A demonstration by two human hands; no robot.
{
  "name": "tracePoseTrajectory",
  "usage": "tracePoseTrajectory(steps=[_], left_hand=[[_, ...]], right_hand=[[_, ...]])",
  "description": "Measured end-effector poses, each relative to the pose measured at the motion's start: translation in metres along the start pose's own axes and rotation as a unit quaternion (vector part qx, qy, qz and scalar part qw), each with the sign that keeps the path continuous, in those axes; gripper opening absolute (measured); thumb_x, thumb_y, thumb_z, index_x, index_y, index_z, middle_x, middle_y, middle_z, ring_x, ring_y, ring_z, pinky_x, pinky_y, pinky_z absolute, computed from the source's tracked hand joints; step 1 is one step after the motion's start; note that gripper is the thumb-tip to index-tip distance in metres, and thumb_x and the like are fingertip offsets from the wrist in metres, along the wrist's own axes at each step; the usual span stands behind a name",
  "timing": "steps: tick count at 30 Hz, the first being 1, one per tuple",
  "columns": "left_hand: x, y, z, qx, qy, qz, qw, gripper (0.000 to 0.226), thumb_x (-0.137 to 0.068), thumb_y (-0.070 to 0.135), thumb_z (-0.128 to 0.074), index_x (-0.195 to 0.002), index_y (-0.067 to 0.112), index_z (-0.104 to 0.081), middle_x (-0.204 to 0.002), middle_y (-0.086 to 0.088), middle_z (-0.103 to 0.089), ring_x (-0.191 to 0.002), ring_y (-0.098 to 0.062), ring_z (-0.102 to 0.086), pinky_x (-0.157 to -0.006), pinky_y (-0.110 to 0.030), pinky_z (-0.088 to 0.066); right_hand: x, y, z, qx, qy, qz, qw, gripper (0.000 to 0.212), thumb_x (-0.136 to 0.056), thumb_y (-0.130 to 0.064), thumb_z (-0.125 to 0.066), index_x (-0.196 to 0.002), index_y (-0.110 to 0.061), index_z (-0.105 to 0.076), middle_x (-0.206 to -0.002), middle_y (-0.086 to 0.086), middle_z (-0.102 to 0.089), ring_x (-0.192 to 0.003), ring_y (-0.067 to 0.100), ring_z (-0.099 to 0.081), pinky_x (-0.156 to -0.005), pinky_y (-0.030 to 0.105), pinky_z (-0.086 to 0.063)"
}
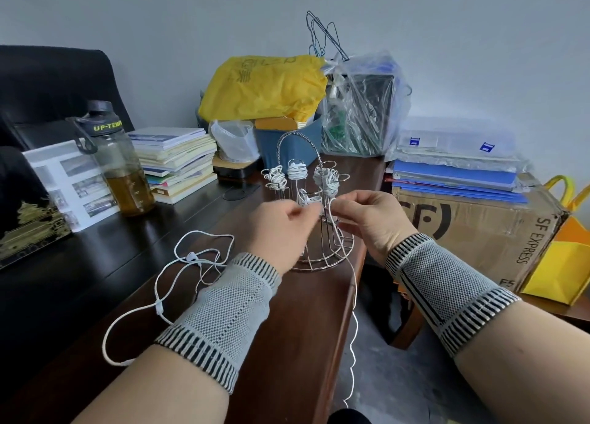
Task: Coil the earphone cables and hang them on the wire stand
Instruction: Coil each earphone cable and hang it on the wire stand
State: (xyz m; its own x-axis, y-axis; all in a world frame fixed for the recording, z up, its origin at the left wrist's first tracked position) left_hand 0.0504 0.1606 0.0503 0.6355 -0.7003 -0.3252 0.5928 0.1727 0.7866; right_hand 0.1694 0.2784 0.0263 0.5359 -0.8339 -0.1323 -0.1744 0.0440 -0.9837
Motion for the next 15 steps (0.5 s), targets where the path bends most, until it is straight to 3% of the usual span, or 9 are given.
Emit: tracePoseTrajectory(steps=[2,3,5,8,11,15], left_hand=[[0.012,0.004,-0.027,0.013,-0.095,0.007,0.995,0.044,-0.074,0.063,-0.063,-0.078,0.021,-0.075,-0.073,0.009,-0.073,-0.075,-0.009,-0.069,-0.077,-0.034,-0.057],[0.017,0.004,-0.038,0.021,-0.124,0.010,0.992,0.036,-0.076,0.057,-0.068,-0.080,0.022,-0.076,-0.075,0.008,-0.074,-0.079,-0.009,-0.069,-0.080,-0.035,-0.057],[0.019,0.003,-0.046,0.064,-0.141,0.027,0.988,0.019,-0.082,0.036,-0.072,-0.075,0.019,-0.074,-0.079,0.000,-0.075,-0.084,-0.017,-0.070,-0.084,-0.040,-0.057],[0.017,0.004,-0.039,0.152,-0.146,0.067,0.975,0.019,-0.091,0.019,-0.061,-0.072,0.017,-0.065,-0.078,-0.003,-0.075,-0.082,-0.018,-0.073,-0.085,-0.040,-0.058],[0.004,0.012,-0.010,0.158,-0.088,0.029,0.983,0.018,-0.095,0.018,-0.055,-0.079,0.014,-0.062,-0.061,0.003,-0.067,-0.062,-0.011,-0.067,-0.071,-0.036,-0.058],[-0.018,0.017,0.022,0.057,0.043,-0.018,0.997,0.033,-0.097,0.025,-0.054,-0.068,0.011,-0.060,-0.055,0.002,-0.061,-0.044,-0.001,-0.053,-0.056,-0.024,-0.051]], right_hand=[[0.000,-0.003,0.000,0.000,-0.001,0.006,1.000,0.016,-0.079,-0.004,-0.073,-0.065,-0.009,-0.067,-0.069,0.010,-0.064,-0.067,0.023,-0.055,-0.070,0.035,-0.048],[0.000,-0.004,0.000,0.005,-0.001,0.008,1.000,0.015,-0.079,-0.004,-0.073,-0.066,-0.008,-0.067,-0.069,0.011,-0.064,-0.066,0.023,-0.055,-0.067,0.034,-0.048],[-0.001,-0.005,-0.001,0.012,-0.001,0.008,1.000,0.014,-0.080,-0.005,-0.073,-0.067,-0.008,-0.067,-0.072,0.012,-0.064,-0.068,0.024,-0.056,-0.064,0.032,-0.049],[-0.002,-0.004,0.000,0.017,-0.004,0.001,1.000,0.012,-0.082,-0.008,-0.072,-0.071,-0.007,-0.067,-0.076,0.013,-0.067,-0.072,0.025,-0.060,-0.062,0.028,-0.049],[-0.003,-0.003,0.000,0.001,-0.005,-0.010,1.000,0.011,-0.083,-0.009,-0.071,-0.074,-0.007,-0.065,-0.072,0.008,-0.069,-0.072,0.019,-0.064,-0.062,0.025,-0.048],[-0.006,-0.004,-0.005,-0.036,0.003,-0.020,0.999,0.018,-0.083,-0.012,-0.071,-0.068,-0.011,-0.062,-0.067,0.005,-0.070,-0.064,0.014,-0.066,-0.061,0.024,-0.047]])
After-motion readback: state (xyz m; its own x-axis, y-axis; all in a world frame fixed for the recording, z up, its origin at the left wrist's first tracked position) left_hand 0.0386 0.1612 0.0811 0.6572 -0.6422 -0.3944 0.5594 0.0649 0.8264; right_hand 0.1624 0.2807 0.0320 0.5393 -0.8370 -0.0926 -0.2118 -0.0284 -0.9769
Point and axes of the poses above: each hand's wrist, its own x-axis away from the middle knuckle, its own z-axis out of the back of the hand, y = z × x, the point moved 9 cm from there along -x, towards the middle knuckle
